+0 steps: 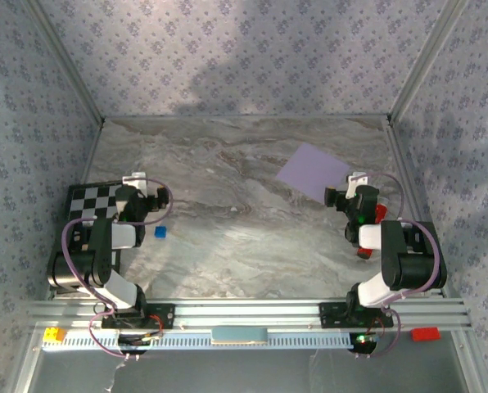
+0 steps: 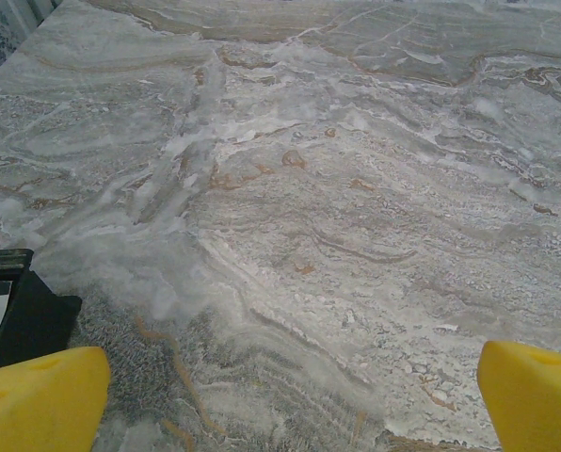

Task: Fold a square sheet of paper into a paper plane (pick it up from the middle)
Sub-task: Move the paper to the center of the table.

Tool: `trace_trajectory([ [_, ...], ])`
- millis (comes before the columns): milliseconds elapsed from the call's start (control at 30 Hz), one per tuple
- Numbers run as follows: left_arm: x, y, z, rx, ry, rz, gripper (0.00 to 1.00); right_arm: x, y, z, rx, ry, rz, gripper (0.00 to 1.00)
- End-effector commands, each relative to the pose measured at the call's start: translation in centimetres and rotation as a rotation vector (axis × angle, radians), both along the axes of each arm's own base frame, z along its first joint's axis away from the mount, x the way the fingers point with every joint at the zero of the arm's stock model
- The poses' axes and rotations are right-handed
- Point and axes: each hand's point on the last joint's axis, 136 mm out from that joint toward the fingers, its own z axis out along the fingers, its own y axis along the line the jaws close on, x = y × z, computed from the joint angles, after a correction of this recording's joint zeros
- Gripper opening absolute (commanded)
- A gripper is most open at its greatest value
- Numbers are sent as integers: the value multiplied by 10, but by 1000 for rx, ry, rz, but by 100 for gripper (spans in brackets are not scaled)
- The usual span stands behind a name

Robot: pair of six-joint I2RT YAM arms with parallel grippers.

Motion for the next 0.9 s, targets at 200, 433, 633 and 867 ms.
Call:
trace_trajectory([
  [200, 7, -1, 11, 6, -33, -19, 100, 5, 2, 5, -4, -9, 2, 100],
  [433, -4, 2, 24, 7, -91, 5, 100, 3, 8, 13, -9, -24, 26, 100],
  [633, -3, 14, 49, -39, 50, 77, 100, 11, -4, 32, 127, 172, -62, 100],
  [867, -8, 15, 84, -320, 207, 228, 100, 23, 51, 38, 574, 403, 108, 100],
])
